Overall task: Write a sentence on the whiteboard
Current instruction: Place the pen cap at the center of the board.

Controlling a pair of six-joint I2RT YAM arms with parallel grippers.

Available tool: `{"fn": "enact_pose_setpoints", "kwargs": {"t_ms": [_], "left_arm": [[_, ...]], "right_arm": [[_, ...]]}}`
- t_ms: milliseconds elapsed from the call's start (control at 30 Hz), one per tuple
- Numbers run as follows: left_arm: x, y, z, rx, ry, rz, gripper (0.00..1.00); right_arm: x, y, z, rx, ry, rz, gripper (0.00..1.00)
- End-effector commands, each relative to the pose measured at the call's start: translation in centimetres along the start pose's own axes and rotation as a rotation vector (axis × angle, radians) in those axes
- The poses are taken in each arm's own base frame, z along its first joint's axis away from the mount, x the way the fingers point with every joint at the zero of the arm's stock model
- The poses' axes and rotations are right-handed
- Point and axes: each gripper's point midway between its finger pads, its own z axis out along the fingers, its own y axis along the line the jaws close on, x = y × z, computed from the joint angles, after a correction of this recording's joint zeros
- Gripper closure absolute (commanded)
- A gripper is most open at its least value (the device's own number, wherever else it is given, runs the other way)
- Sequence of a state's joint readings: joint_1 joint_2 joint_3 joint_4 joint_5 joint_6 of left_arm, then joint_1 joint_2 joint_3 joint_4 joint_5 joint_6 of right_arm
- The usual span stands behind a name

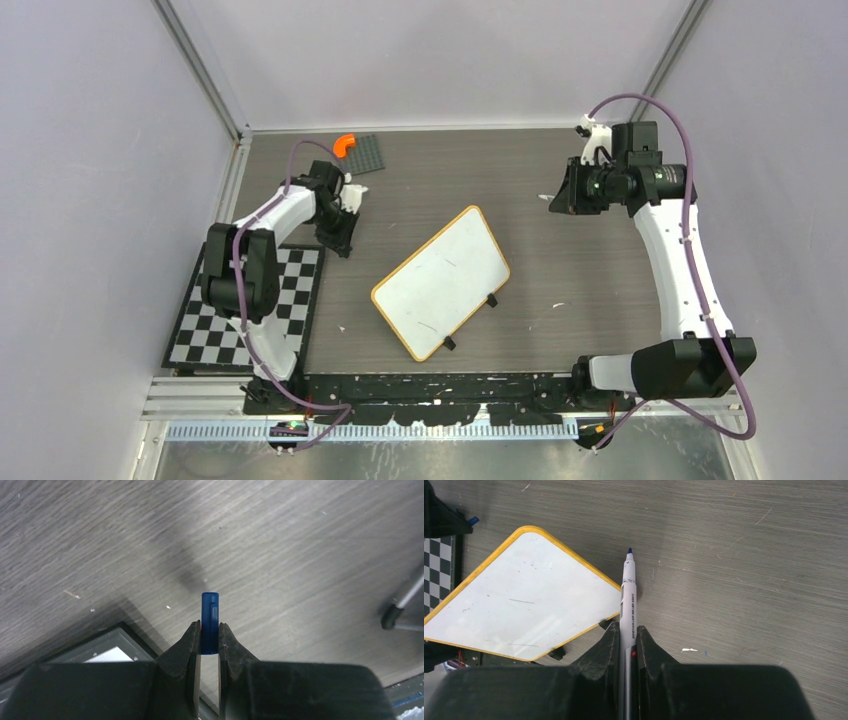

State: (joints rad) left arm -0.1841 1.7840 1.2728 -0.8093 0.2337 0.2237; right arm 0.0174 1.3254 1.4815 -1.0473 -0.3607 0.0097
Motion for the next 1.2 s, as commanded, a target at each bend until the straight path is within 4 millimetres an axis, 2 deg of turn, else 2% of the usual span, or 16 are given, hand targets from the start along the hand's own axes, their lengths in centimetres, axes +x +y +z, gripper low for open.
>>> {"fn": "enact_pose_setpoints", "kwargs": {"t_ms": [0,133,267,533,767,933,1167], "left_arm": [[-1.7,1.8,1.5,-0.069,-0.034,-0.012,1.00],[-1.2,1.9,2.5,-0.064,0.003,-0.017,0.99],[-0.6,2.0,3.0,-0.065,0.024,-0.024,0.92],[0.4,2.1,3.3,-0.073,0.062,-0.025,0.80],[1.2,1.6,2.8,-0.056,0.087,-0.029,0.65],[1.0,0.7,1.7,-0.017,0.077,-0.023,0.53],[-0.8,-1.1,-2.5,0.035,0.005,-0.003,0.20]], "right_arm": [[-1.8,1.5,-2.2,-0.036,-0.117,-0.083,1.00],[-1.5,2.9,-3.2,-0.105,-0.115,-0.140,1.00],[-1.1,5.8,-4.6,-0.264,-0.112,-0.217,1.00],[-0.9,7.0,-4.7,-0.295,-0.101,-0.262,1.00],[0.5,7.3,-4.2,-0.311,-0.042,-0.260,1.00],[1.3,7.9,-4.2,-0.339,-0.007,-0.276,1.00],[3.0,9.7,-4.2,-0.424,0.071,-0.321,1.00]]}}
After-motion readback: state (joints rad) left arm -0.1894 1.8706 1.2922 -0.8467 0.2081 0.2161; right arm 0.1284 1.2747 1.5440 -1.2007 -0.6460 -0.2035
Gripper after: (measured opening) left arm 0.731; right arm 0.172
